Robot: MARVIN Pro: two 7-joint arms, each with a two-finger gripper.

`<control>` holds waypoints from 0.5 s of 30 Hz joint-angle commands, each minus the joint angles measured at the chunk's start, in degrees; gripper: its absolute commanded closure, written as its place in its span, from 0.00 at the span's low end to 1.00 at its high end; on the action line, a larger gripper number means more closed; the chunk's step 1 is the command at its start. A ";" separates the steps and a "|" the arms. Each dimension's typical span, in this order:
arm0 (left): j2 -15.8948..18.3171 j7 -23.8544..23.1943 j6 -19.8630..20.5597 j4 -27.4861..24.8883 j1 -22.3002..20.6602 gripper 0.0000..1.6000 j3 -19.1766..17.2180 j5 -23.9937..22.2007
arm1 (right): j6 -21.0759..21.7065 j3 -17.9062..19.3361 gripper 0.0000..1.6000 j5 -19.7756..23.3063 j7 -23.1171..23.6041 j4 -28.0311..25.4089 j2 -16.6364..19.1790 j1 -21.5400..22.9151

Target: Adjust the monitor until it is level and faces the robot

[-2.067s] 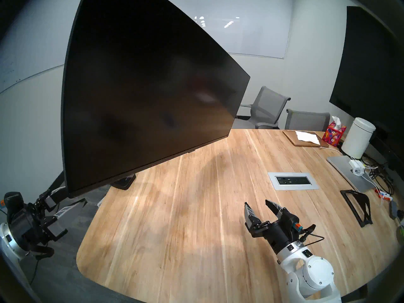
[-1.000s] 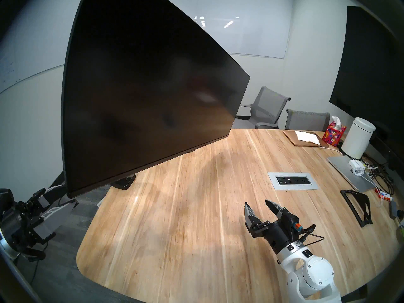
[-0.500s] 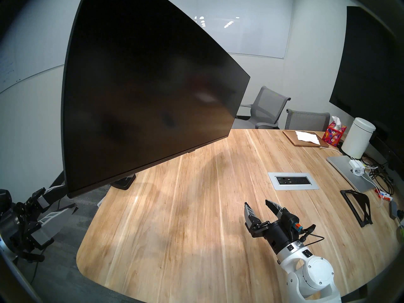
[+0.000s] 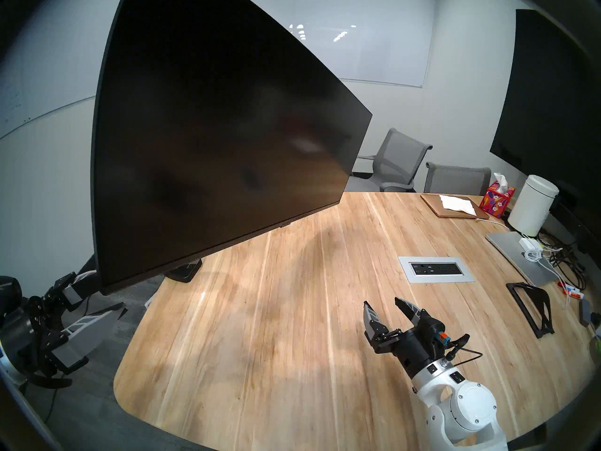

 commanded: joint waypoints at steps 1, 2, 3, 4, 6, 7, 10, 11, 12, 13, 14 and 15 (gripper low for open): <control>0.33 0.75 0.57 -1.03 -0.40 0.00 -0.09 -0.21 | -0.01 0.10 0.00 -0.15 -0.07 -1.10 0.08 0.10; 0.38 0.92 0.56 -0.99 -0.42 0.00 0.12 -0.02 | -0.01 0.10 0.00 -0.15 -0.07 -1.10 0.08 0.10; 0.43 1.04 0.57 -0.95 -0.43 0.00 0.29 0.15 | -0.01 0.10 0.00 -0.16 -0.06 -1.10 0.07 0.10; 0.43 1.04 0.57 -0.95 -0.43 0.00 0.29 0.15 | -0.01 0.10 0.00 -0.16 -0.06 -1.10 0.07 0.10; 0.47 1.20 0.57 -0.90 -0.49 0.04 0.53 0.37 | -0.01 0.11 0.00 -0.16 -0.06 -1.10 0.07 0.10; 0.50 1.31 0.61 -0.89 -0.50 0.05 0.63 0.48 | -0.01 0.11 0.00 -0.16 -0.06 -1.10 0.07 0.10; 0.56 1.51 0.61 -0.84 -0.63 0.22 0.96 0.77 | -0.01 0.11 0.00 -0.16 -0.06 -1.10 0.07 0.10; 0.57 1.56 0.62 -0.84 -0.65 0.26 1.01 0.82 | -0.01 0.11 0.00 -0.16 -0.06 -1.10 0.06 0.10; 0.58 1.60 0.63 -0.84 -0.67 0.28 1.07 0.88 | -0.01 0.11 0.00 -0.17 -0.05 -1.10 0.06 0.10; 0.60 1.68 0.62 -0.83 -0.69 0.30 1.16 0.99 | -0.01 0.11 0.00 -0.17 -0.05 -1.10 0.06 0.10; 0.60 1.68 0.62 -0.83 -0.69 0.30 1.16 0.99 | -0.01 0.11 0.00 -0.17 -0.05 -1.10 0.06 0.10; 0.65 1.82 0.60 -0.81 -0.74 0.31 1.34 1.18 | -0.01 0.11 0.00 -0.17 -0.05 -1.10 0.06 0.10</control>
